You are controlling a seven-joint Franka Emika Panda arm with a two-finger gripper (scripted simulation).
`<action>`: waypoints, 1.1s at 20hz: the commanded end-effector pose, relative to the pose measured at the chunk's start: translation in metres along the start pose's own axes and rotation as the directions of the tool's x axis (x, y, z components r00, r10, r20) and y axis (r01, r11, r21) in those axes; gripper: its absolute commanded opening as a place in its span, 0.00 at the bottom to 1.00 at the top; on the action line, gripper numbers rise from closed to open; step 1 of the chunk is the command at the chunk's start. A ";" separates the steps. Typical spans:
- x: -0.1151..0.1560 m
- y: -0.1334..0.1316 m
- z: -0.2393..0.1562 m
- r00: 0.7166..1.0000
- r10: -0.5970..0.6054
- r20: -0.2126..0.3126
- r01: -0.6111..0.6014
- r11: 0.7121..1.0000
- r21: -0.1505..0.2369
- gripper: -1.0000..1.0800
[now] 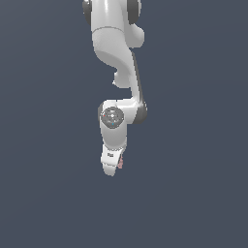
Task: Pick up the object and move it to a goal position.
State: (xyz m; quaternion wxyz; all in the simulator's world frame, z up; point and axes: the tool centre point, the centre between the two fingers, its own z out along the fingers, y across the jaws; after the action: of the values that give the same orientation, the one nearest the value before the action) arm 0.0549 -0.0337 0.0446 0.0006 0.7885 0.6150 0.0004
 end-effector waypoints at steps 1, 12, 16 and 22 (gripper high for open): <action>0.000 0.000 0.000 1.000 0.000 0.000 0.000 1.000 0.000 0.00; 0.018 -0.019 -0.028 1.000 0.000 0.001 0.000 1.000 0.000 0.00; 0.033 -0.035 -0.052 1.000 0.000 0.002 0.000 1.000 0.000 0.00; 0.064 -0.067 -0.101 1.000 -0.001 0.004 0.001 1.000 0.000 0.00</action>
State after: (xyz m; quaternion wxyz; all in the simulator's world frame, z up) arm 0.0120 0.0343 0.1319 0.0012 0.7885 0.6150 -0.0011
